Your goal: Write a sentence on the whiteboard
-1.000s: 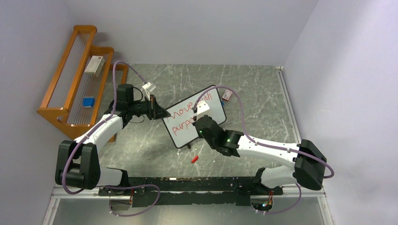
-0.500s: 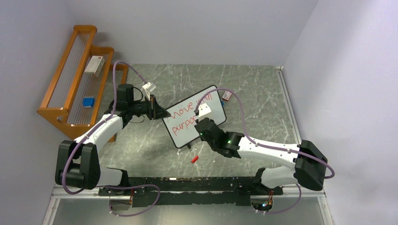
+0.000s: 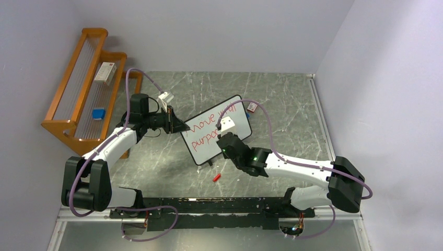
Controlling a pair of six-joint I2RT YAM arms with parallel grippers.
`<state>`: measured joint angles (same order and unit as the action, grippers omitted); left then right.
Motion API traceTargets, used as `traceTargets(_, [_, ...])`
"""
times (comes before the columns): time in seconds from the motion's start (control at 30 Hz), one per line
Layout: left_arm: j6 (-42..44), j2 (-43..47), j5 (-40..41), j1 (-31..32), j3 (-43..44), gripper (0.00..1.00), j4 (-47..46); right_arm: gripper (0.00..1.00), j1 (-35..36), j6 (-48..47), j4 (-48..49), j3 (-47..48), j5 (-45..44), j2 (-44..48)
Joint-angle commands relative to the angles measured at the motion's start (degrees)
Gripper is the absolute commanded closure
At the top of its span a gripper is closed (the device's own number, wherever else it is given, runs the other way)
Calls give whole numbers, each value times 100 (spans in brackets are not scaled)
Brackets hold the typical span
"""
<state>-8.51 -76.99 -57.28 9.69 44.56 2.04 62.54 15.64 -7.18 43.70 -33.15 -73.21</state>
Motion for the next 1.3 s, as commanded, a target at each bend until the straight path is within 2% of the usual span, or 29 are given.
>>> traceTargets(0.0, [271, -229, 506, 94, -105, 95, 593, 100, 41, 62, 172, 13, 212, 43])
traceTargets(0.5, [280, -237, 525, 99, -87, 95, 618, 100, -83, -4, 213, 6, -104, 555])
traceTargets(0.77, [281, -233, 533, 102, -97, 95, 626, 100, -342, -60, 317, -37, 50, 426])
traceTargets(1.27, [298, -255, 540, 104, -87, 95, 647, 100, -371, -49, 362, -53, 213, 226])
